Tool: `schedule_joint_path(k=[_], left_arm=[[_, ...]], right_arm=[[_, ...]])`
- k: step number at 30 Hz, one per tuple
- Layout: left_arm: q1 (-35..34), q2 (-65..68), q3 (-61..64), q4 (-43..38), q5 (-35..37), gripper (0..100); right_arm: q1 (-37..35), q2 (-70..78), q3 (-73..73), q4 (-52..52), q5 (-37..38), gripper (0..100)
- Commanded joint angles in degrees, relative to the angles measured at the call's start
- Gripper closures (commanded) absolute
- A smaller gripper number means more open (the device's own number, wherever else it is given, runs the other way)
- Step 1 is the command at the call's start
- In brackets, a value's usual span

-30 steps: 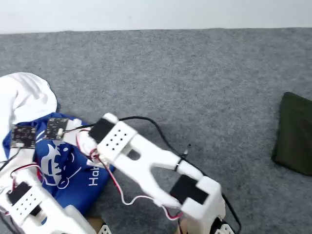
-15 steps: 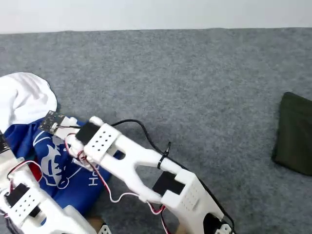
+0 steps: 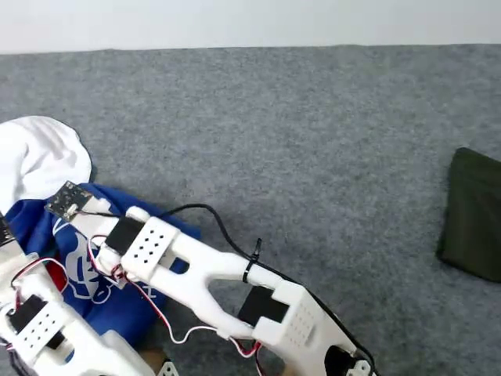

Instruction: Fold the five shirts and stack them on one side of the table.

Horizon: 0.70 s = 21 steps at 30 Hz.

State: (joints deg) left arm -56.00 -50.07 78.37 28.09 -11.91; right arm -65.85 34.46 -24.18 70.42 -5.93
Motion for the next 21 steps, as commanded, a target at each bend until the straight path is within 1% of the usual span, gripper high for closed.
schedule_joint_path(k=[1, 9, 11, 17, 21], left_arm=[[0.0, -0.3, -0.4, -0.9, 0.5, 100], [-0.3, -0.3, -0.4, -0.9, 0.5, 100], [-0.2, -0.3, -0.4, -0.9, 0.5, 100], [0.0, -0.3, -0.4, -0.9, 0.5, 100], [0.1, -0.3, -0.4, -0.9, 0.5, 100]], right_arm=[[0.3, 1.8, -2.8, -1.2, -0.7, 74.6], [3.4, 6.4, -2.9, -1.3, -1.1, 75.0], [4.9, 6.0, -2.9, -1.3, -0.8, 79.1], [10.2, 3.3, -2.9, -0.8, -0.7, 99.2], [12.9, 0.6, -2.9, -0.7, -0.6, 98.0]])
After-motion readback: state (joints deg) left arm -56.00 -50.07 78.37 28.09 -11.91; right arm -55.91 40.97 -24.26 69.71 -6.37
